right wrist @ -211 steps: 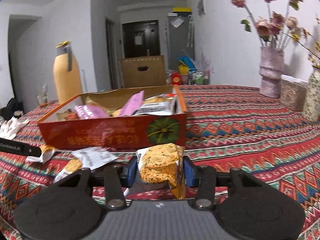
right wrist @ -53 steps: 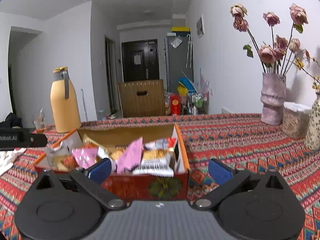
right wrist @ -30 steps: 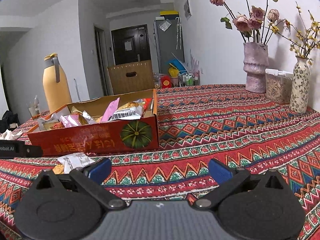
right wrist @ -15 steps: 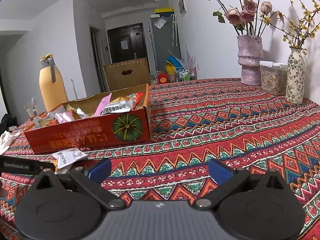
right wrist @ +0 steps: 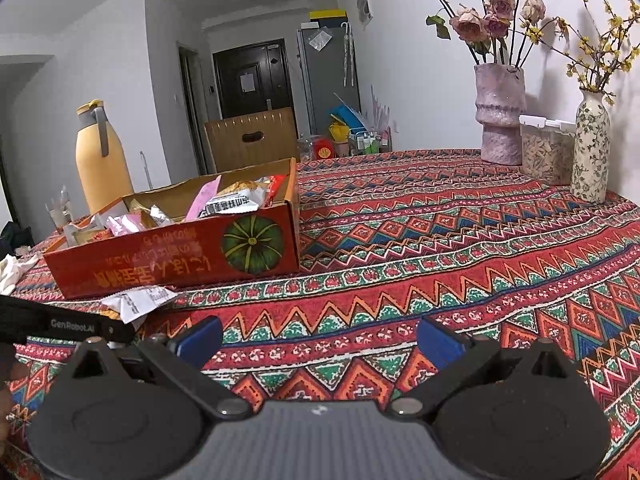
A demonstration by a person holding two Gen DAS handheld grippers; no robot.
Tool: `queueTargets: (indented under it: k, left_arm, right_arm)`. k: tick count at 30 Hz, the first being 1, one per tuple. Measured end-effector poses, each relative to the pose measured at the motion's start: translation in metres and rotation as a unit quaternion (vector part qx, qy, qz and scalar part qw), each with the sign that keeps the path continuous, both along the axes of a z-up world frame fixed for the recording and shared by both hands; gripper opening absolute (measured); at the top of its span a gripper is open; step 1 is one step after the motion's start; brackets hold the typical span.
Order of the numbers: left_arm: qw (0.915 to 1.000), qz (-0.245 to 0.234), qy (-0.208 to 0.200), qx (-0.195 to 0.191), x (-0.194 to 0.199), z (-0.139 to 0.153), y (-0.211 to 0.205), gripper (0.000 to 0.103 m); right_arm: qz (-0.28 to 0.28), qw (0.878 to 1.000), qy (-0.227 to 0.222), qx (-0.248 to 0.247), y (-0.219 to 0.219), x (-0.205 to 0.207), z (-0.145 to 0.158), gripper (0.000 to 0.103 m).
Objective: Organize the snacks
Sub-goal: 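Lower the left tool onto a white cookie packet and close it, then close the right tool on a white-and-silver packet while the left holds its cookie packet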
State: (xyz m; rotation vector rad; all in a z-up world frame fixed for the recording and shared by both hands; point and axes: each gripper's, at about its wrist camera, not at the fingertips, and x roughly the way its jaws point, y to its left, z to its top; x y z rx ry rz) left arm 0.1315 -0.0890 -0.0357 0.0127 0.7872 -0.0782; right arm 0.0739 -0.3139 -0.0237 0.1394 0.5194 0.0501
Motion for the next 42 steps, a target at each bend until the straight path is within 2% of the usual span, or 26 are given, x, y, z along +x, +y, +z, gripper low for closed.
queueTargets:
  k: [9,20,30,42]
  left_arm:
    - [0.999,-0.007,-0.04,0.02,-0.023,0.012,0.009,0.041]
    - [0.9962,0.028,-0.082,0.009,-0.043,0.03,0.059,0.041]
    - [0.9938,0.066,-0.089,-0.003,-0.029,0.026,0.096,0.041]
    - [0.9917,0.08,-0.097,-0.027,-0.017,0.013,0.115,0.041]
  right_arm:
    - [0.003,1.0,0.006,-0.009,0.007,0.001,-0.001,0.103]
    - [0.02,0.999,0.012,-0.032,0.031,0.002,0.002,0.103]
    - [0.043,0.997,0.017,-0.058,0.061,0.008,0.007,0.103]
    - [0.061,0.995,0.024,-0.076,0.093,0.029,0.007,0.103]
